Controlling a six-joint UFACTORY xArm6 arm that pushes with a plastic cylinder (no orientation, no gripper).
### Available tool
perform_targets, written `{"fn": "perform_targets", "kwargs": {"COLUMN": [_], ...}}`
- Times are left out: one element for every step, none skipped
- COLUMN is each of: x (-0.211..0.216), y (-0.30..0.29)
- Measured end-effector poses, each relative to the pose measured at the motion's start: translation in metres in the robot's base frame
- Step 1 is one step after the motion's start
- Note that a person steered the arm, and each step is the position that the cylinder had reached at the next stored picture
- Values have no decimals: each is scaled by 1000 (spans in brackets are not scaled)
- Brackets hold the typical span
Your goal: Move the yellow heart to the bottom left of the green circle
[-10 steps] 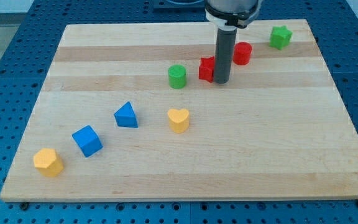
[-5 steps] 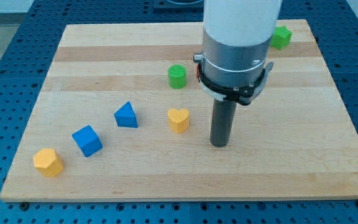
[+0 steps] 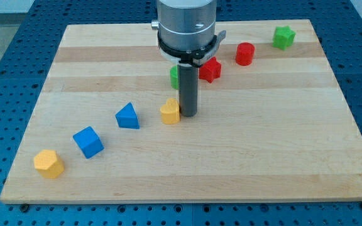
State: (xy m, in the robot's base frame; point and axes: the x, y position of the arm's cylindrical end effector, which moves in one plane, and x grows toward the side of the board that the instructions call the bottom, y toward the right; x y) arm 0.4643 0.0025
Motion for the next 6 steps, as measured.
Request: {"fn": "perform_targets", "kwargs": {"x": [34, 50, 41, 37, 33, 18], "y": [32, 32, 1, -11, -11, -16]}}
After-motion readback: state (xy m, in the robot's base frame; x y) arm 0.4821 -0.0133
